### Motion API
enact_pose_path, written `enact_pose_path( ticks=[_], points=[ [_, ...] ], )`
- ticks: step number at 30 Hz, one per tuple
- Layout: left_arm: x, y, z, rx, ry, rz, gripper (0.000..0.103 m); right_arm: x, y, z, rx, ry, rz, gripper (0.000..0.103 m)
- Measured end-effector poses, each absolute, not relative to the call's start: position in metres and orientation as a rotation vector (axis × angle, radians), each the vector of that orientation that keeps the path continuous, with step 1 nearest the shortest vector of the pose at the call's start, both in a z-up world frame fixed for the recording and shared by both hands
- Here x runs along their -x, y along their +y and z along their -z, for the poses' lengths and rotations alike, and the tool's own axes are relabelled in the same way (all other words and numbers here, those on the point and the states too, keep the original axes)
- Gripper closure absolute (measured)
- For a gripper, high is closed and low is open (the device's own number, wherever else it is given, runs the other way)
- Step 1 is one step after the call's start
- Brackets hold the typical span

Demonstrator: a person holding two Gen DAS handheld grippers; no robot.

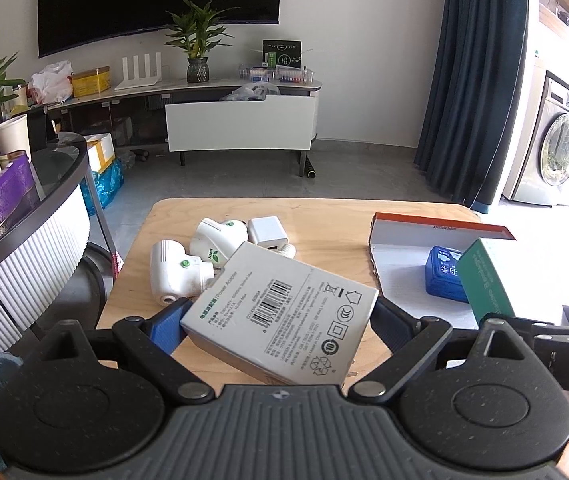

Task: Organize rigid objects
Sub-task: 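Carry the white bandage box with the right gripper toward the cardboard box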

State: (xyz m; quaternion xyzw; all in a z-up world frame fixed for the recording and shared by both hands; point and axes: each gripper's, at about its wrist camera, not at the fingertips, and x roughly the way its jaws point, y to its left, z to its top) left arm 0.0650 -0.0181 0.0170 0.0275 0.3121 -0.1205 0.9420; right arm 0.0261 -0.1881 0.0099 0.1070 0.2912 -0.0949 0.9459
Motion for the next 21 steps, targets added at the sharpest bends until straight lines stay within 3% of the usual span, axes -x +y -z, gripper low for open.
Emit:
enact_pose_path(
  ticks=[21],
  points=[
    [-0.059,-0.050,-0.011,-0.080,0.647,0.322,0.006,-0.009,-0.217,-0.008,-0.235,0.579,0.260,0.019]
  ],
)
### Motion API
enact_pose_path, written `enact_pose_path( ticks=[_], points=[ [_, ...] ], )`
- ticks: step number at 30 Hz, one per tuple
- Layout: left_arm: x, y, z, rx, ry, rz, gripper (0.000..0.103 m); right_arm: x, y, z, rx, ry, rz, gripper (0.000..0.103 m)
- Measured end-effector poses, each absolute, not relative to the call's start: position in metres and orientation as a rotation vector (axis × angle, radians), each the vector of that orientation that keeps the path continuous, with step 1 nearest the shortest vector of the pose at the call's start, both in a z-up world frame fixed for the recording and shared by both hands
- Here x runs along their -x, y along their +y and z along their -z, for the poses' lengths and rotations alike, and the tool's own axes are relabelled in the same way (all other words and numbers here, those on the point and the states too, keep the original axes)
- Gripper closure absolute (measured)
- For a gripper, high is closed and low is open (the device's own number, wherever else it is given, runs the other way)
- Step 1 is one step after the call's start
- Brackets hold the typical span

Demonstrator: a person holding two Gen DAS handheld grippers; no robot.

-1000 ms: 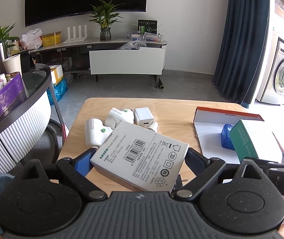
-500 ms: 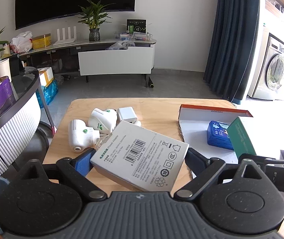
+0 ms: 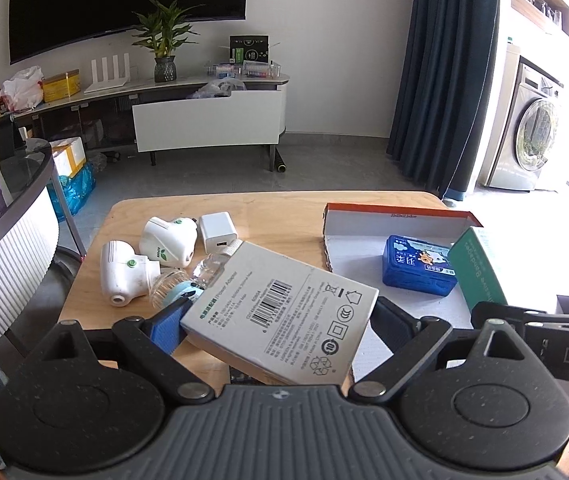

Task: Organize rigid objects
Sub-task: 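Carry the white bandage box with the right gripper toward the cardboard box, then lower the bandage box into the cardboard box with the right gripper while the left carries a white box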

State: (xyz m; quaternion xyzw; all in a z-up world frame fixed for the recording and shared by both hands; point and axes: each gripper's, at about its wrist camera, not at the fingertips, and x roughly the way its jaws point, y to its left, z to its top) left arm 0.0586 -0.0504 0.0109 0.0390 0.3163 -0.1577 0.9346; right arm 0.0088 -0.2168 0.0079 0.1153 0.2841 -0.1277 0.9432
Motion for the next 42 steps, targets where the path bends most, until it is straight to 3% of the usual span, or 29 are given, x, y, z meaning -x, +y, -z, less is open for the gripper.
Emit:
enact_pose_path(
  ticks=[42],
  points=[
    [-0.058,-0.105,-0.002,-0.139,0.668,0.446,0.006,0.010,-0.261,-0.005,-0.292,0.550,0.382,0.019]
  ],
)
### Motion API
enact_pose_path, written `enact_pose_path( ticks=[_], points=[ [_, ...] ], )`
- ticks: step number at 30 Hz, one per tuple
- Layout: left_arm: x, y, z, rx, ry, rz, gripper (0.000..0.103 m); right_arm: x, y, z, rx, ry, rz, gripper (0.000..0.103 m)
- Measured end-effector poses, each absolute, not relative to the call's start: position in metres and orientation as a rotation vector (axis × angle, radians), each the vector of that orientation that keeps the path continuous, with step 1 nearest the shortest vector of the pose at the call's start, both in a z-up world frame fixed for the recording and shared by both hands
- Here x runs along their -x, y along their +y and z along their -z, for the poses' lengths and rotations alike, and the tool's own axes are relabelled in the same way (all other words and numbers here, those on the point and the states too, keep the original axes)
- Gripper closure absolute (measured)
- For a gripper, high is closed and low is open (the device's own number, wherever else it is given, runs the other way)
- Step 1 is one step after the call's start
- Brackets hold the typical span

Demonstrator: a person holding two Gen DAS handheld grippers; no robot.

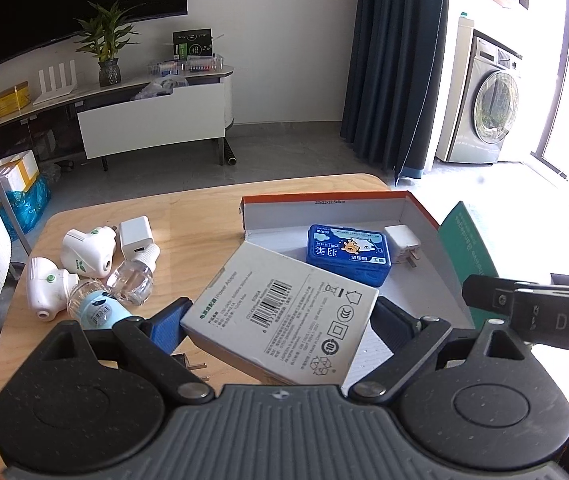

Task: Organize rigid objects
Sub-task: 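Lower the bandage box into the cardboard box with the right gripper while the left carries a white box, then lower the white barcode box into the cardboard box and open the left gripper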

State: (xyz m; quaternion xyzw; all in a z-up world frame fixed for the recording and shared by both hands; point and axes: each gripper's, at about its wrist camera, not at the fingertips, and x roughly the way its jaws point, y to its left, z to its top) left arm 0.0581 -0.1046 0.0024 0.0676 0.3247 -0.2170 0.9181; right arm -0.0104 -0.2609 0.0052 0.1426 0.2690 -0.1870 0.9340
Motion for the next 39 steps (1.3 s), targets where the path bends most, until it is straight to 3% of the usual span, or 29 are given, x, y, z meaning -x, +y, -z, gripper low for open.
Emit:
enact_pose_path(
  ticks=[18,20,25,39],
  points=[
    [-0.059,-0.124,0.006,-0.174,0.685,0.489,0.006,0.005,-0.273,-0.007,-0.288,0.545,0.384,0.019],
    [-0.059,-0.126,0.007,-0.176,0.687,0.491,0.006,0.005,-0.274,-0.006,-0.285,0.545,0.383,0.032],
    [-0.062,-0.129,0.012,-0.181,0.698,0.493,0.006,0.001,-0.276,-0.004,-0.268,0.557,0.373,0.038],
    [-0.075,-0.160,0.018,-0.193,0.723,0.570,0.006,0.016,-0.291,-0.005,-0.296,0.525,0.427,0.039]
  ],
)
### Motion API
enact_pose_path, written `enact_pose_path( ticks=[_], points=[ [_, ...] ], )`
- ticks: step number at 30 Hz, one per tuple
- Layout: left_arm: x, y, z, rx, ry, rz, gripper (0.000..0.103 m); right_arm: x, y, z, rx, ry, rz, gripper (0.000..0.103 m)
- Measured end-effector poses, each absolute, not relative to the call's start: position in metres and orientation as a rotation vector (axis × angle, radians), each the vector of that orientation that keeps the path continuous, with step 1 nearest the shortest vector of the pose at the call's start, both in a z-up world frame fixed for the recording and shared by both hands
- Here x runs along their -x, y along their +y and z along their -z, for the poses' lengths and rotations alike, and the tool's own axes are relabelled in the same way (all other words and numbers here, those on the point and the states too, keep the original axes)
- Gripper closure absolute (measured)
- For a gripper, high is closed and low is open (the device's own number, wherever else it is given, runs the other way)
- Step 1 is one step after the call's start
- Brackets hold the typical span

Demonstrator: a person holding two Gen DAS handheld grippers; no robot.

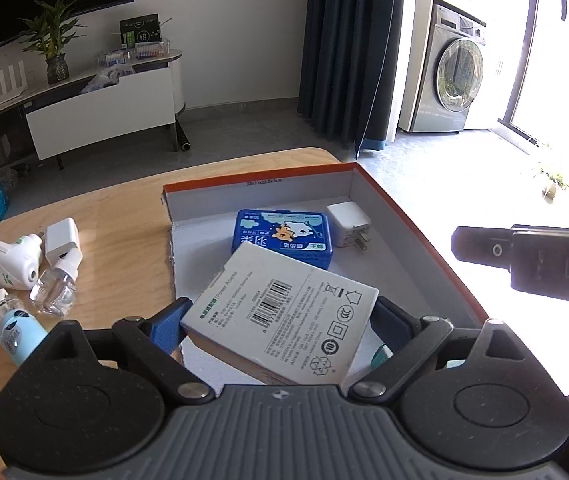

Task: Organize rigid objects
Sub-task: 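Lower the white barcode box into the cardboard box and open the left gripper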

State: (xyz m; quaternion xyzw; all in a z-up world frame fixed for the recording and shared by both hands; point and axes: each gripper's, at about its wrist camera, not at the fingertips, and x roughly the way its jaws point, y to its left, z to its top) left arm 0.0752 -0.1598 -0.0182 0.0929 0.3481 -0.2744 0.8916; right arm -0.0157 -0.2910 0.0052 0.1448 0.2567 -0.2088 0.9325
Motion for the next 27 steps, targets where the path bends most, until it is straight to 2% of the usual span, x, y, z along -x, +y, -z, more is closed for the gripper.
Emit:
enact_pose_path(
  ticks=[4,6,27],
  points=[
    [-0.079,-0.171,0.017,-0.179,0.742,0.600,0.004,0.018,-0.293,-0.007,-0.292,0.517,0.438,0.036],
    [-0.078,-0.171,0.016,-0.176,0.731,0.598,0.000,0.019,-0.294,-0.008,-0.295,0.514,0.443,0.033],
    [-0.081,-0.123,-0.002,-0.144,0.754,0.446,0.000,0.015,-0.274,-0.011,-0.278,0.504,0.421,0.025]
  ],
)
